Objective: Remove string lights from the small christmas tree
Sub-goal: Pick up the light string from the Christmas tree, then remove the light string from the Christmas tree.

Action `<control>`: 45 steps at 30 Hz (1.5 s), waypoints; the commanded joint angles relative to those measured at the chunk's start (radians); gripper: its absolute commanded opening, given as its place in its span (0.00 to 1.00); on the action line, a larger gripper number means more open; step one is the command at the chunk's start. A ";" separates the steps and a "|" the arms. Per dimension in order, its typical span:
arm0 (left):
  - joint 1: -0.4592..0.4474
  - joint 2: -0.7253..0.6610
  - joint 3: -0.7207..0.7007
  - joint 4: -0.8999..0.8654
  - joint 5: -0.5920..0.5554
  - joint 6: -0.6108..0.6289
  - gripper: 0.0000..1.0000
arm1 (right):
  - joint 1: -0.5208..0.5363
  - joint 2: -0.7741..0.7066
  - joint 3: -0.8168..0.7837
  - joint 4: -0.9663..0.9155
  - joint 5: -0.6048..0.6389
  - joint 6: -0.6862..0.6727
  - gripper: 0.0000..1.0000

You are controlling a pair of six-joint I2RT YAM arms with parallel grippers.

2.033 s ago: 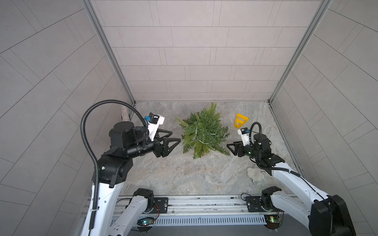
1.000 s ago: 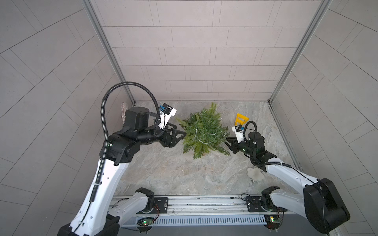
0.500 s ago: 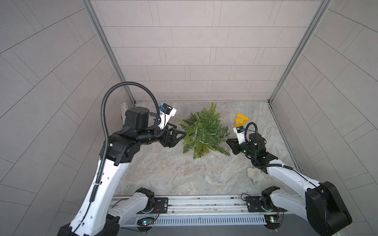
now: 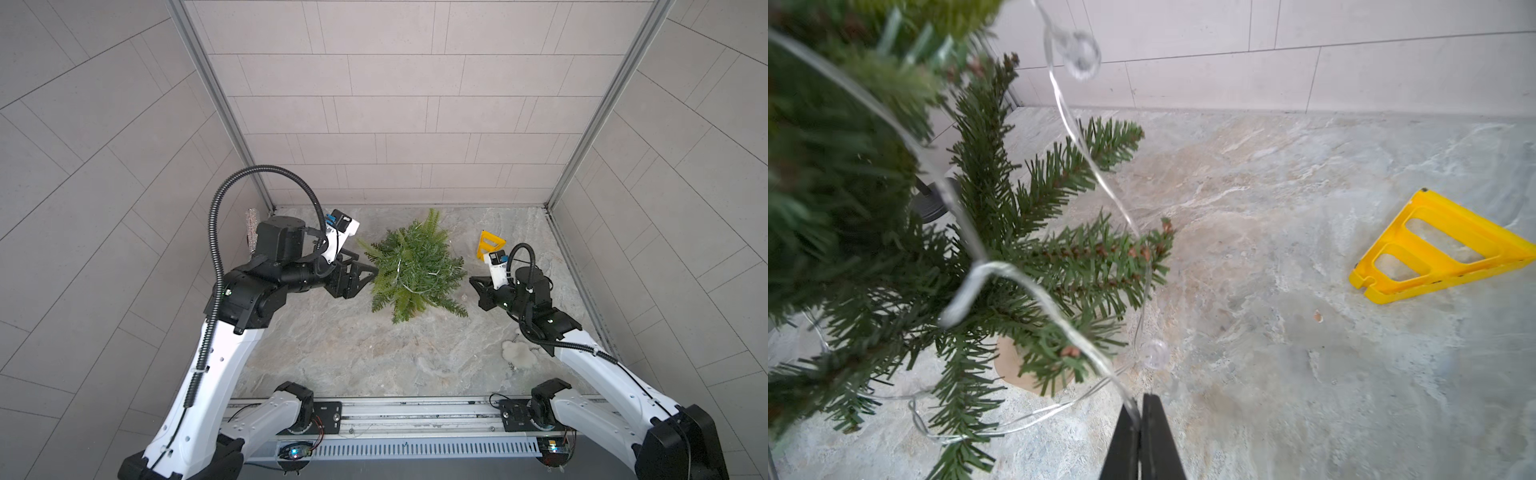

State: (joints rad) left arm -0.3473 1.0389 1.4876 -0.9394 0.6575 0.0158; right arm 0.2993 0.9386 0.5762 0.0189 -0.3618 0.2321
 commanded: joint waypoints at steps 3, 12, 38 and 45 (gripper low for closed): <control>-0.004 -0.002 -0.001 0.016 0.014 0.011 0.76 | 0.001 -0.007 0.115 -0.164 0.069 -0.023 0.00; -0.004 -0.011 -0.007 0.019 0.010 0.012 0.76 | 0.001 0.037 0.240 -0.245 0.140 -0.053 0.00; -0.004 -0.042 -0.038 0.092 -0.024 -0.032 0.78 | 0.000 0.285 0.732 -0.297 0.131 -0.190 0.00; -0.004 -0.043 -0.021 0.127 0.002 -0.040 0.78 | 0.001 0.279 0.829 -0.324 0.076 -0.186 0.00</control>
State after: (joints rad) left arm -0.3473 1.0065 1.4544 -0.8505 0.6373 -0.0151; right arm 0.2985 1.2381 1.3659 -0.2817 -0.2485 0.0605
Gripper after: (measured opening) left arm 0.778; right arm 0.041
